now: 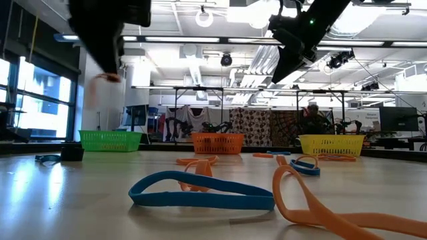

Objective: Sort rubber bands into baskets
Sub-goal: Put the orange rubber band into the green bin

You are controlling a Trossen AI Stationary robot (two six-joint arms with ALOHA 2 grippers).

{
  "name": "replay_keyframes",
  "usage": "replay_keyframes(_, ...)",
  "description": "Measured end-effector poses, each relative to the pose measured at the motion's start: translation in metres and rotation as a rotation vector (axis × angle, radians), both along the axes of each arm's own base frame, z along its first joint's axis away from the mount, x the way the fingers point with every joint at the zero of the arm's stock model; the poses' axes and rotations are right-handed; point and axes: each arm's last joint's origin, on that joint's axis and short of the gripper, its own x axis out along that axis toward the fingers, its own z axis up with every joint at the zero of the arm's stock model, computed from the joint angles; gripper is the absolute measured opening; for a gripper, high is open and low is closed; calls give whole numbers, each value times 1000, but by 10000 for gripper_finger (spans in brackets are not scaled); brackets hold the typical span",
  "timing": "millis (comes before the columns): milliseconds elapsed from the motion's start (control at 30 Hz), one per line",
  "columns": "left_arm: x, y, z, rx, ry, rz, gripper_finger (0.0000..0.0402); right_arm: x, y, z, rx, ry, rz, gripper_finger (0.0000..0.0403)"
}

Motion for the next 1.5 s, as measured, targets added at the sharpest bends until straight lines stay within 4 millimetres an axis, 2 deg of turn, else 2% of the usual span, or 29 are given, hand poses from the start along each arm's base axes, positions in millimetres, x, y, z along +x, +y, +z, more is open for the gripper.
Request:
replay_keyframes(167,-13,56,25,93,-51,106,0,1,0,1,-2,-15,-2,0)
replay_keyframes(300,-26,105,34,159,-42,204,0,2,0,2,-9,-35,-7,0)
replay_keyframes(567,-61,199,36,262,39,387,0,3,0,3,-6,-47,-13,0)
replay_keyframes(667,-80,226,36,279,64,482,0,3,0,3,-6,-48,-13,0)
replay_keyframes(800,-94,254,30,301,92,551,0,3,-1,3,-8,-47,-12,0)
replay_keyframes(1100,-102,298,-6,257,215,584,0,3,-1,3,-13,-43,-7,0)
replay_keyframes(1333,-99,306,-25,210,277,568,1,3,0,3,-11,-43,-4,0)
replay_keyframes(1500,-96,305,-25,215,282,561,15,3,0,3,-2,-44,3,0)
